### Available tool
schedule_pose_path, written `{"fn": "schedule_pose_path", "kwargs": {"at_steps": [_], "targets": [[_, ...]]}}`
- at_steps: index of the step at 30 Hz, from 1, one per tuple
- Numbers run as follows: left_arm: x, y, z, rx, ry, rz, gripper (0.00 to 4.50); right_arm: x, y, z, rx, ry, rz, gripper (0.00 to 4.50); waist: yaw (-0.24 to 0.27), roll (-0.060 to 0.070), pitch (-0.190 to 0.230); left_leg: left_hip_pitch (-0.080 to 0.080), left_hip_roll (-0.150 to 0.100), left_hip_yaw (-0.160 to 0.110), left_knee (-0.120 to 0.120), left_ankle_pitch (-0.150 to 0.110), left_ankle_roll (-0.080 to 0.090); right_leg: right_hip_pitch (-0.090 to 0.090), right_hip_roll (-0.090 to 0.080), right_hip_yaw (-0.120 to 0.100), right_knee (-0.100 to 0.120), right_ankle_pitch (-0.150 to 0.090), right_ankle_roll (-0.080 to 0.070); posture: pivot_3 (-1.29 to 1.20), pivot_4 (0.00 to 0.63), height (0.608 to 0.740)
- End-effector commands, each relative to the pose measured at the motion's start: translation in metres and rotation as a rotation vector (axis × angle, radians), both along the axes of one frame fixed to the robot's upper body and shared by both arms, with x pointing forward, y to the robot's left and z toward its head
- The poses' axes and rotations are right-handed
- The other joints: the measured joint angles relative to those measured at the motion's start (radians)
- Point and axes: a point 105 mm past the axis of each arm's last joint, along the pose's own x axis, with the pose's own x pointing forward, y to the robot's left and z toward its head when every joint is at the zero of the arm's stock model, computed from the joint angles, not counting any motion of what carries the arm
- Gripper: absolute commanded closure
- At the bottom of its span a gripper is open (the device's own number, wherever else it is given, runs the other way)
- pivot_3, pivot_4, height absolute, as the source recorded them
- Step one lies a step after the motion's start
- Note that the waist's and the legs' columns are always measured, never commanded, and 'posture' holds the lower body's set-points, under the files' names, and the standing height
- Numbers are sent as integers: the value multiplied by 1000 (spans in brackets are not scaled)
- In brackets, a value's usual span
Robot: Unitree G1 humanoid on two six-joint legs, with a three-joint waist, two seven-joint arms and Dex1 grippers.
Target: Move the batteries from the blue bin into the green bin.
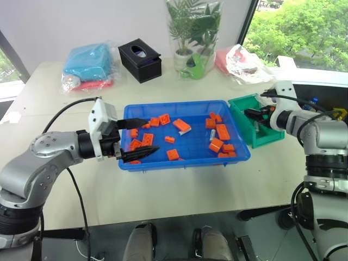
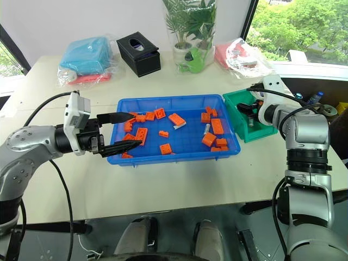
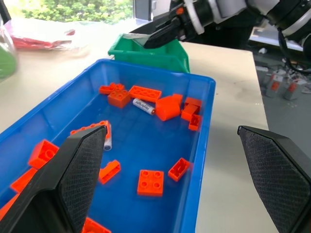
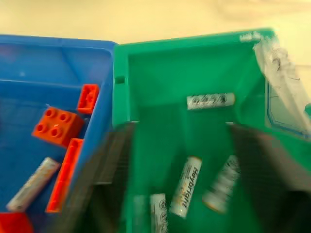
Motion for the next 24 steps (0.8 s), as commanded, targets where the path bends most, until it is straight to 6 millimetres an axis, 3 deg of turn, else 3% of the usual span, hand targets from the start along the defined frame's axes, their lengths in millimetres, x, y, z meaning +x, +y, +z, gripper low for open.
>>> {"fn": "schedule_pose_path", "kwargs": {"at_steps": [1, 5, 8, 11, 16, 24], "targets": [[-1, 0, 9, -2, -51, 0, 0, 5, 44, 38, -4, -165, 177, 979, -1, 0, 0, 0, 0, 0, 0, 0, 0, 0, 0, 0, 0, 0, 0, 0, 150, 657], [-1, 2, 10, -1, -54, 14, 0, 0, 107, 28, 7, -154, 348, 979, -10, 0, 0, 0, 1, 0, 0, 0, 0, -1, 0, 0, 2, 0, 0, 0, 150, 657], [-2, 3, 10, 0, -56, 23, 0, 2, 140, 9, 14, -112, 385, 90, -5, -1, -1, 0, 1, -1, 0, 0, 0, -1, 0, 0, 2, 0, 0, 0, 150, 657], [-2, 3, 10, 1, -56, 32, 0, 6, 167, -9, -53, -93, 420, 35, 4, -1, -1, -1, 1, -1, 1, 0, 0, -1, 0, 0, 2, 0, 0, 0, 150, 657], [-4, 5, 11, 3, -57, 43, 0, 15, 189, -26, -83, -57, 447, 35, 2, -1, 0, -1, 0, -1, 2, 0, 0, -1, 0, 0, 2, 0, 0, 0, 150, 657], [-5, 8, 11, 6, -54, 68, 0, 28, 195, -38, -91, -26, 442, 35, -1, -1, 0, -1, 1, -1, 1, 0, 0, -2, 0, 0, 4, 0, 0, 0, 150, 657]]}}
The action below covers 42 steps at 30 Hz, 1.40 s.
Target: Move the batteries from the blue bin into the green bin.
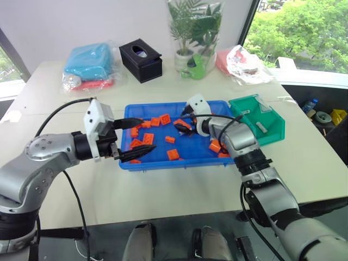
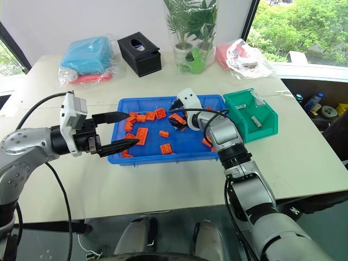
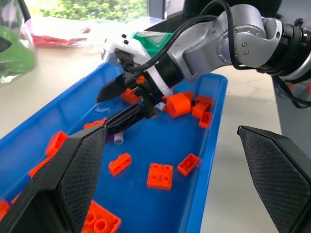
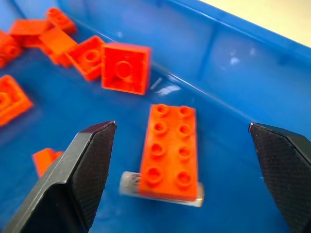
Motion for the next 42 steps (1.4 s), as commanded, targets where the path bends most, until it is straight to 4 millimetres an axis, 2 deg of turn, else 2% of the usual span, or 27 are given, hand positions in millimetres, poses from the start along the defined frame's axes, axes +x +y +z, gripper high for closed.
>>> {"fn": "schedule_pose_path", "kwargs": {"at_steps": [1, 11, 12, 13, 17, 18, 20, 24, 27, 30, 31, 33, 35, 38, 42], "targets": [[-4, 0, 10, -4, -44, -2, 0, 7, 6, 13, 6, -52, 11, 35, 0, 0, 0, 0, 0, 0, 0, 0, 0, 0, 0, 0, 0, 0, 0, 0, 150, 657], [-2, 1, 12, -2, -52, 3, 0, 6, 14, -1, 1, -12, 33, 35, -2, 0, 0, 0, 0, 0, 0, 0, 0, -1, 0, 0, 2, 0, 0, 0, 150, 657], [-2, 0, 12, -3, -53, 3, 0, 6, 13, -2, 1, -10, 28, 568, -2, 0, 0, 0, 0, 0, 0, 0, 0, -1, 0, 0, 2, 0, 0, 0, 150, 657], [-2, 0, 12, -3, -53, 3, 0, 6, 13, -3, 1, -9, 25, 847, -2, 1, 0, 0, 0, 0, 0, 0, 0, -1, 0, 0, 3, 0, 0, 0, 150, 657], [-1, 0, 13, -3, -55, 3, 0, 6, 18, -1, 12, -11, 40, 3017, -1, 1, 1, 0, 0, 0, 0, 0, 0, -1, 0, 0, 3, 0, 0, 0, 150, 657], [-1, 0, 13, -3, -56, 3, 0, 6, 19, 0, 14, -13, 46, 3285, -1, 1, 1, 0, 0, 0, 0, 0, 0, -1, 0, 0, 3, 0, 0, 0, 150, 657], [0, 1, 13, -4, -57, 4, 0, 5, 22, 2, 13, -20, 52, 3240, -2, 1, 1, 0, 0, 0, 0, 0, 0, -1, 0, 0, 3, 0, 0, 0, 150, 657], [1, 1, 14, -5, -60, 5, 0, 1, 39, 15, 42, -84, 111, 3240, -4, 1, 0, 0, 0, 0, 0, 0, 0, -1, 0, 0, 3, 0, 0, 0, 150, 657], [1, 0, 14, -6, -61, 2, 0, -21, 80, 28, 120, -97, 267, 3240, -6, 1, 1, 0, 0, 0, 0, 0, 0, -2, 0, 0, 4, 0, 0, 0, 150, 657], [0, -2, 13, -8, -61, -4, 0, -35, 97, 18, 133, -31, 334, 3240, -11, 1, 0, 0, 1, 0, 0, 0, 0, -3, 0, 0, 10, 0, 0, 0, 150, 657], [0, -3, 13, -9, -61, -5, 0, -37, 98, 15, 127, -22, 342, 2174, -13, 1, 0, 0, 1, 0, 0, 0, 0, -3, 0, 0, 10, 0, 0, 0, 150, 657], [-1, -4, 13, -9, -60, -9, 0, -38, 97, 12, 79, -44, 350, 1235, -5, 0, 0, 0, 1, -1, 0, 0, 0, -3, 0, 0, 9, 0, 0, 0, 150, 657], [-1, -4, 13, -9, -60, -13, 0, -36, 87, 18, 66, -67, 355, 249, 4, 0, 0, 0, 0, 0, 1, 0, 0, -3, -1, 0, 9, 0, 0, 0, 150, 657], [-2, -5, 12, -4, -54, -25, 0, -30, 55, 39, 38, -128, 403, 249, 9, 0, 0, -1, -1, -1, 2, -1, -2, -3, -1, 0, 7, -2, -3, 0, 150, 657], [-1, -6, 11, 0, -53, -36, 0, -21, 14, 47, -76, -161, 474, 249, 1, -1, 0, 0, -2, -1, 1, 0, -1, -2, -1, 1, 7, -2, -3, 0, 150, 657]]}}
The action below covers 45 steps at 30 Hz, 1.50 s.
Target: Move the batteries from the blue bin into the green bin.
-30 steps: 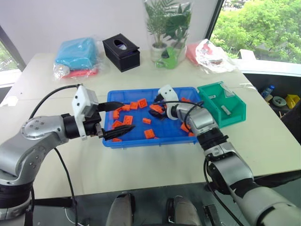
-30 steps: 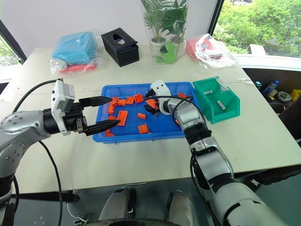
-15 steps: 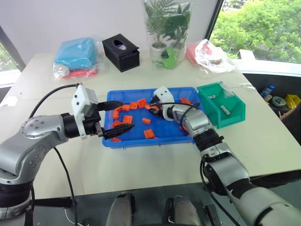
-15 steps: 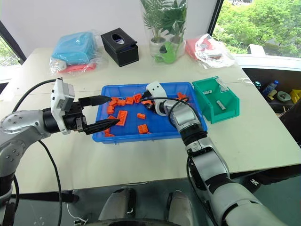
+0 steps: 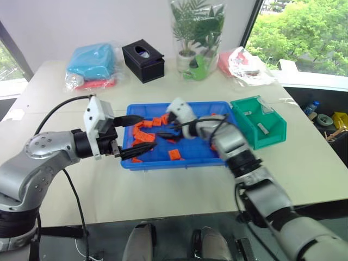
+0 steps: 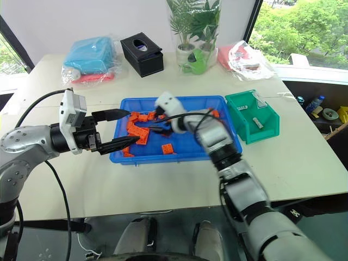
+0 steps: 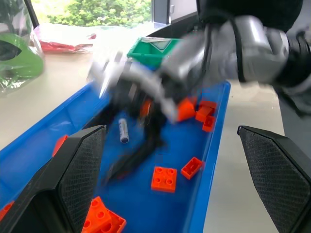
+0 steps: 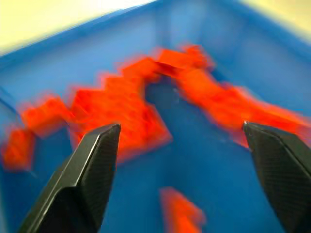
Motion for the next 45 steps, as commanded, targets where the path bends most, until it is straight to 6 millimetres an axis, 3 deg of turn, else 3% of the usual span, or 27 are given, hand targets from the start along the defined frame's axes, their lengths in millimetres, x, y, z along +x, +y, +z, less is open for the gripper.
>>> {"fn": "schedule_pose_path", "kwargs": {"at_steps": [1, 7, 17, 27, 30, 35, 36, 41, 45], "targets": [[-1, -3, 6, 6, -38, -23, 0, 4, -16, 25, -41, -88, 105, 249, -5, -1, -1, 0, 0, 0, -1, 0, 0, 0, 0, 0, 0, 1, 2, 0, 150, 657], [2, -7, 8, -1, -49, -36, 0, 9, -35, 13, -133, -105, 246, 249, -26, -4, -3, 1, 1, 1, -2, 0, 0, -1, 0, 0, 2, 0, 3, 0, 150, 657], [1, -7, 11, 9, -64, -39, 0, 24, -38, -9, -255, -177, 268, 249, -21, -4, -2, 1, 1, 1, -1, 1, 0, 0, 0, 0, 3, 0, 3, 0, 150, 657], [0, -4, 13, 13, -76, -18, 0, 23, -30, -28, -298, -153, 277, 249, -26, -4, -3, 1, 1, 1, -1, 1, -1, 0, 0, 0, 4, 0, 3, 0, 150, 657], [1, -3, 15, 13, -81, -11, 0, 22, -31, -35, -316, -140, 277, 1592, -24, -4, -2, 1, 1, 1, -1, 1, -1, 0, 0, 0, 4, 0, 3, 0, 150, 657], [3, -2, 16, 15, -85, -7, 0, 16, -30, -42, -283, -97, 294, 4199, -23, -4, -2, 1, 1, 1, 0, 1, -1, 0, 0, 0, 4, 0, 3, 0, 150, 657], [3, -2, 16, 15, -86, -7, 0, 16, -31, -43, -281, -95, 297, 4439, -23, -4, -2, 1, 1, 1, 0, 1, -1, 0, 0, 0, 4, 0, 3, 0, 150, 657], [4, -3, 17, 18, -89, -11, 0, 17, -30, -37, -262, -123, 285, 4439, -23, -4, -3, 1, 1, 0, 0, 1, -1, 0, 0, 0, 4, 0, 3, 0, 150, 657], [4, -3, 17, 17, -85, -16, 0, 22, -23, -11, -108, -139, 211, 4439, -24, -4, -3, 1, 1, 0, 0, 1, -1, 0, 0, 0, 4, 0, 3, 0, 150, 657]]}}
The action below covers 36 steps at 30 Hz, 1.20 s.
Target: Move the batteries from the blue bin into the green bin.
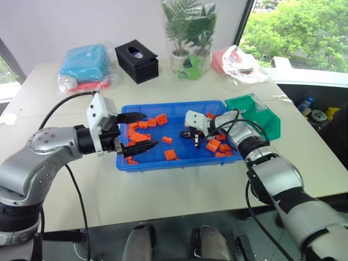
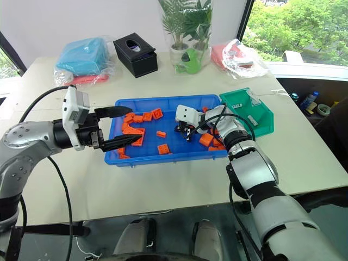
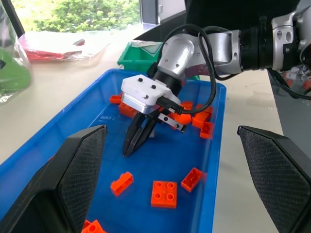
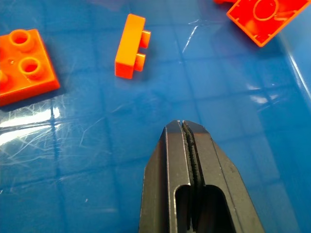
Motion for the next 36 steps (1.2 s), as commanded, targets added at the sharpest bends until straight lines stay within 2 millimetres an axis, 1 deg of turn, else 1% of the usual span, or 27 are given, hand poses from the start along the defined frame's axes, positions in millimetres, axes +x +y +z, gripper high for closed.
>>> {"fn": "schedule_pose_path", "kwargs": {"at_steps": [1, 4, 5, 7, 8, 10, 13, 15, 18, 21, 25, 30, 33, 36], "targets": [[-2, 1, 10, 2, -47, -5, 0, 5, 8, 39, 170, -46, -48, 4439, 0, 0, 0, 0, 0, 0, 0, 0, 0, 1, 0, 0, 0, 0, 0, 0, 150, 657], [0, 0, 7, 1, -35, -17, 0, 3, 0, 60, 301, -39, -199, 4439, 4, 0, 0, 0, 0, -1, 0, 0, 0, 1, 0, 0, 1, 0, 0, 0, 150, 657], [0, 0, 7, 0, -33, -20, 0, 0, -2, 66, 330, -34, -242, 4220, 6, 0, 0, 0, 0, -1, 0, 0, 0, 1, 0, 0, 0, 0, 0, 0, 150, 657], [2, -2, 7, -2, -33, -29, 0, -3, -10, 72, 320, -89, -347, 3604, 8, 0, 0, 0, 0, -2, 0, 0, 0, 2, 0, 0, 0, 0, 0, 0, 150, 657], [2, -3, 8, -2, -33, -34, 0, -3, -17, 74, 315, -110, -431, 3039, 10, 0, 0, 0, -1, -2, 0, 0, 0, 2, 0, 0, 0, 0, 0, 0, 150, 657], [3, -4, 8, -5, -33, -42, 0, -5, -34, 73, 289, -130, -575, 2203, 13, 0, 0, 0, -1, -2, 0, 0, 0, 1, 0, 0, -1, 0, 0, 0, 150, 657], [4, -6, 6, -8, -26, -56, 0, -15, -54, 59, 288, -62, -744, 2203, 22, 0, 0, 0, 0, -2, 0, 0, 0, 1, 0, 0, -1, 0, 0, 0, 150, 657], [4, -7, 5, -8, -24, -61, 0, -21, -60, 50, 291, -13, -813, 2203, 26, 0, 0, 0, 0, -2, 0, 0, 0, 1, 0, 0, -1, 0, 0, 0, 150, 657], [6, -9, 6, -11, -27, -68, 0, -26, -59, 37, 293, 57, -865, 2203, 24, 0, -1, 0, 0, -1, 0, 0, 0, 1, 0, 0, -2, 0, 0, 0, 150, 657], [7, -10, 7, -12, -31, -70, 0, -28, -56, 34, 298, 91, -878, 2203, 23, 0, 0, 0, 0, -1, 0, 0, 0, 0, 0, 0, -1, 0, 0, 0, 150, 657], [8, -10, 8, -12, -36, -68, 0, -27, -53, 30, 297, 110, -881, 2203, 25, 0, 0, 0, 0, -1, 0, 0, 0, 0, 0, 0, -2, 0, 0, 0, 150, 657], [7, -10, 8, -16, -40, -57, 0, -24, -50, 20, 268, 135, -876, 2203, 25, 0, 0, 0, 0, -1, 0, 0, 0, 0, 0, 0, -2, 0, 0, 0, 150, 657], [6, -9, 8, -18, -44, -49, 0, -22, -47, 7, 232, 169, -854, 2203, 22, 0, 0, 0, 0, -1, 0, 0, 0, 0, 0, 0, -2, 0, 0, 0, 150, 657], [5, -9, 8, -17, -45, -45, 0, -22, -43, 2, 219, 174, -822, 2989, 23, -1, -1, 0, 0, -1, 0, 0, 0, 0, 0, 0, -2, 0, 0, 0, 150, 657]]}}
